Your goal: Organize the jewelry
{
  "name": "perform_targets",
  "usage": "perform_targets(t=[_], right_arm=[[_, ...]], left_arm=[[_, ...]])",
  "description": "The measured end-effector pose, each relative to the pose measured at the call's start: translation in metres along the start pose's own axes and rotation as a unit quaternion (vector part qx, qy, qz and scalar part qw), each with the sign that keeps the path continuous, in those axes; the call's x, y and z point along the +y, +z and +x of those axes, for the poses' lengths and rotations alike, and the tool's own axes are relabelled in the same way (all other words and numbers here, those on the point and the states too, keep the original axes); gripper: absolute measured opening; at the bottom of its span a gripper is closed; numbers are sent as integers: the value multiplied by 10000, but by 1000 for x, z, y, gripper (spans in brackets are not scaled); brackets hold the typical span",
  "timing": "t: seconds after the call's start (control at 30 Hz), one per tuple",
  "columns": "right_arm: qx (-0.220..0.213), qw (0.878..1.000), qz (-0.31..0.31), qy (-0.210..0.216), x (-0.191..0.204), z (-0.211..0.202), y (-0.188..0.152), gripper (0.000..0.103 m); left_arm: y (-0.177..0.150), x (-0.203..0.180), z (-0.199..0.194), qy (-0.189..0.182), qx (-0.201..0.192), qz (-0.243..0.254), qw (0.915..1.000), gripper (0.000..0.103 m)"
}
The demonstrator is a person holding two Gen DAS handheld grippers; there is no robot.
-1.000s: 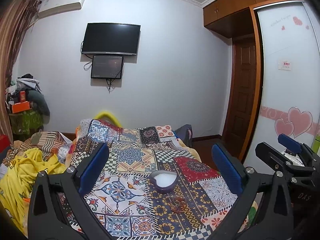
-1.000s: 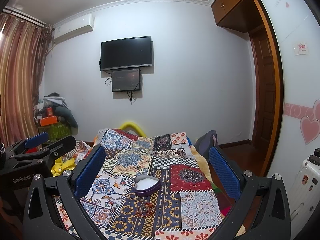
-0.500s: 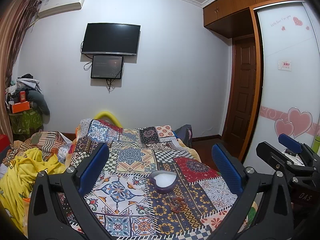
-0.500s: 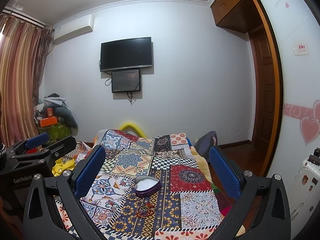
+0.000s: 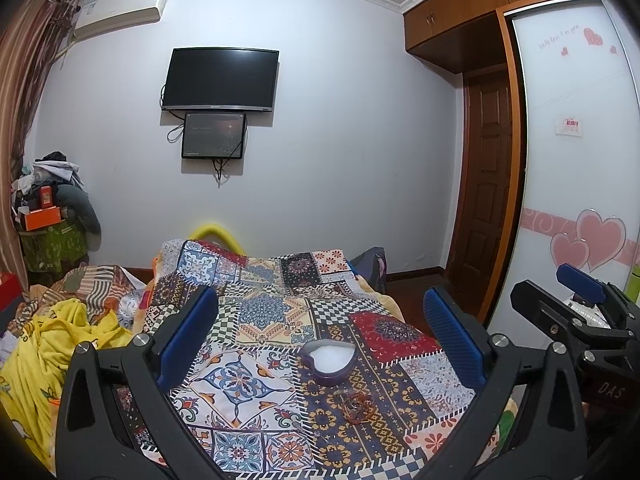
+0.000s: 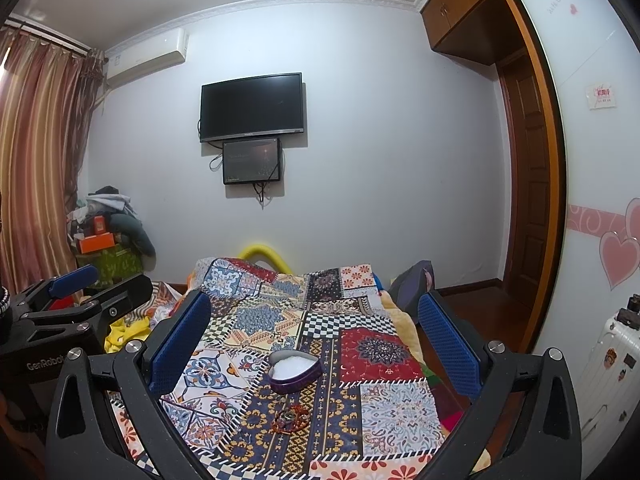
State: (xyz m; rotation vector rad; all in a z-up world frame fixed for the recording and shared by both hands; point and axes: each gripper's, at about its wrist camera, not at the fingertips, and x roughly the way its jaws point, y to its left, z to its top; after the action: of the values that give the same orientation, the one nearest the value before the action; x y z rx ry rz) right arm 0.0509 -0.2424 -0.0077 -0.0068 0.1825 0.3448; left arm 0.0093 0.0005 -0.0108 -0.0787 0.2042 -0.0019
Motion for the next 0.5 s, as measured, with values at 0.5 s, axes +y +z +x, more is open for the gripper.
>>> perform_targets(t=[0.5], right_arm=[[562, 9984, 24, -92, -8, 28, -19, 103]], left_arm=[[-20, 19, 39, 143, 585, -151, 9981, 103]])
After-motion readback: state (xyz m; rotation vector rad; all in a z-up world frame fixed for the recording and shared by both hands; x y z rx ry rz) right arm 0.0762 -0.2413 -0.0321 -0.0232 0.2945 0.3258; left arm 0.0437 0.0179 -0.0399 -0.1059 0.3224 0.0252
